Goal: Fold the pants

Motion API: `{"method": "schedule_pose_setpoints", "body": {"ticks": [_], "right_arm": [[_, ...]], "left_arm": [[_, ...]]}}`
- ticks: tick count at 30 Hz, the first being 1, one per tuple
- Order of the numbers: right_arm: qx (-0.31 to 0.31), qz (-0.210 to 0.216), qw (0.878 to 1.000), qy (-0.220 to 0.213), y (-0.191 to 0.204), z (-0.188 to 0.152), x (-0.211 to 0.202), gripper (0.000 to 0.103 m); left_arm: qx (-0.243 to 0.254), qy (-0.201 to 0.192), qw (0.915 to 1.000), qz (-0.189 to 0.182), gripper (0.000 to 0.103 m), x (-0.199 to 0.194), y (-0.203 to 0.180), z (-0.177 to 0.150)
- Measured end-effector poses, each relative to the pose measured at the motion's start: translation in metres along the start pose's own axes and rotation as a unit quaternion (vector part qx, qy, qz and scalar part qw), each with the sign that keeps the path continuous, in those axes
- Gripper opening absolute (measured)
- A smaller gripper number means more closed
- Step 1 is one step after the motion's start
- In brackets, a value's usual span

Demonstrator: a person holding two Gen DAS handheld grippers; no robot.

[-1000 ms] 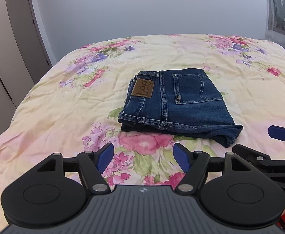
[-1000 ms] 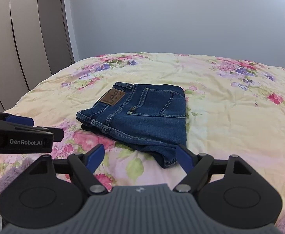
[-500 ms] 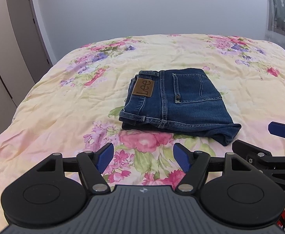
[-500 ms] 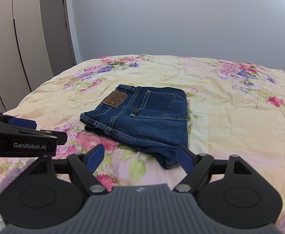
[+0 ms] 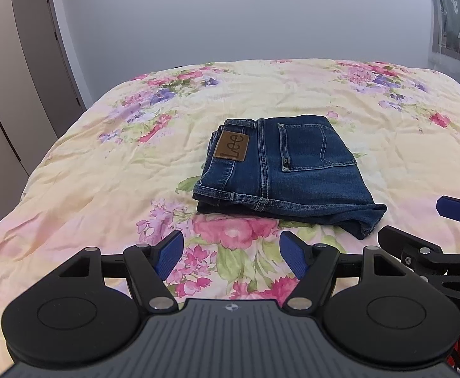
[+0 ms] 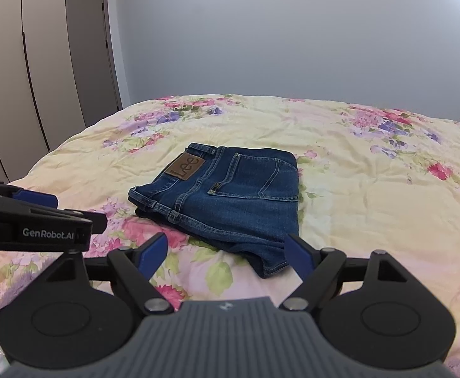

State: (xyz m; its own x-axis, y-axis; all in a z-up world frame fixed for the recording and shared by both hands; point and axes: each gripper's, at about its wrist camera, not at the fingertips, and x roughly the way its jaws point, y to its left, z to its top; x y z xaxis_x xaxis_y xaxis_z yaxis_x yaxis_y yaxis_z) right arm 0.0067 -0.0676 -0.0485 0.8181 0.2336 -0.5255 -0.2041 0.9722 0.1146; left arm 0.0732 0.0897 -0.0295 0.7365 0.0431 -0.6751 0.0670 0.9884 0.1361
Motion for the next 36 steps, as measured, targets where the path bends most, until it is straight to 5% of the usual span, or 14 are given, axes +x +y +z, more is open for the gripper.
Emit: {"method": "schedule_pose_setpoints", "body": {"ticks": [36], "right_arm": [[0.006,-0.005,1.000,-0.009,-0.0042,0.0038,-0.0069,0.077]], "left_arm": [[-0.006,-0.004,1.0000,0.001,0.082,-0.0063,0.0025,0.0035]]}}
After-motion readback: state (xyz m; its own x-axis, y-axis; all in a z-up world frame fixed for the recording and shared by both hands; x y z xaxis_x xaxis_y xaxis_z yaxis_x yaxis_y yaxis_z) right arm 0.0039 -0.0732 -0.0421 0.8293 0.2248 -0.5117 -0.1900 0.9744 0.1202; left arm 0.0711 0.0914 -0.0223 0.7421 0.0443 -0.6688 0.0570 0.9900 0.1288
